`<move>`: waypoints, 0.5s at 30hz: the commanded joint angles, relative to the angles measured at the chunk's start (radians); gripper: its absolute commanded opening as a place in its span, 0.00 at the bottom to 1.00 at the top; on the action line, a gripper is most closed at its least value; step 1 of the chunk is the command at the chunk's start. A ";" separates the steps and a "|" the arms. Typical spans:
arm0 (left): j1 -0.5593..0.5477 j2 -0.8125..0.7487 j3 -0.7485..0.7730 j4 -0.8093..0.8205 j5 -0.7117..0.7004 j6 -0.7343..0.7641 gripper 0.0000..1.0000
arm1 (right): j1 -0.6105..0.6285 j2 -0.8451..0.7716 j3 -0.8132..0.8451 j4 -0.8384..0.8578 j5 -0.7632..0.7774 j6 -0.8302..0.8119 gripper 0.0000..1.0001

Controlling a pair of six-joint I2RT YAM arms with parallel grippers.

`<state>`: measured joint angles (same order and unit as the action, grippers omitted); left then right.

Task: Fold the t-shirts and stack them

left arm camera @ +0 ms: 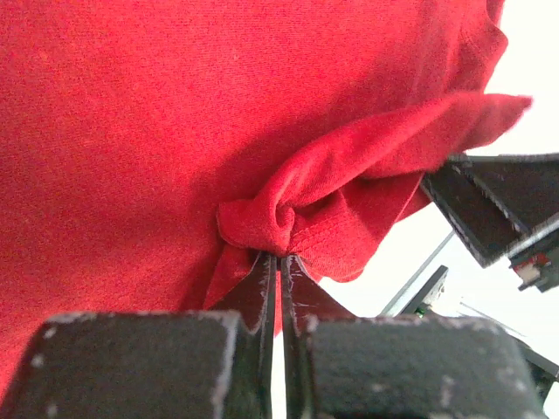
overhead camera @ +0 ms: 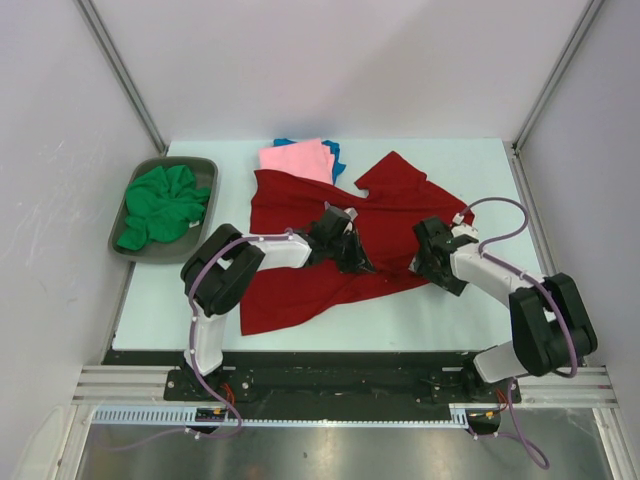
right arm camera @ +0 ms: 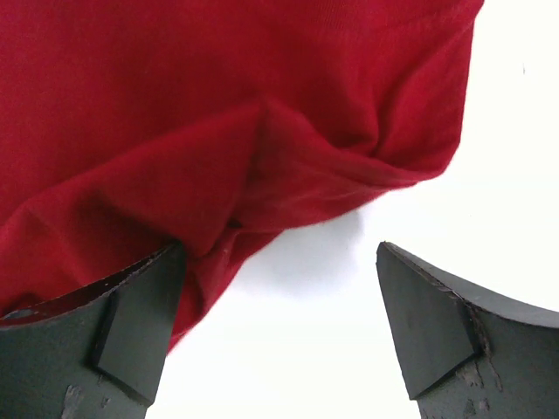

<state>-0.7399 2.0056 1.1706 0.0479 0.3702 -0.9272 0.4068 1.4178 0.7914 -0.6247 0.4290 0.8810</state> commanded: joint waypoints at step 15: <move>0.007 0.009 -0.052 0.096 0.052 -0.025 0.00 | 0.032 -0.065 0.046 0.056 -0.021 -0.030 0.59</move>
<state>-0.7391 2.0132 1.1332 0.0982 0.3931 -0.9360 0.4095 1.4071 0.8085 -0.5869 0.4179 0.8490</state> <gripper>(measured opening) 0.009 0.791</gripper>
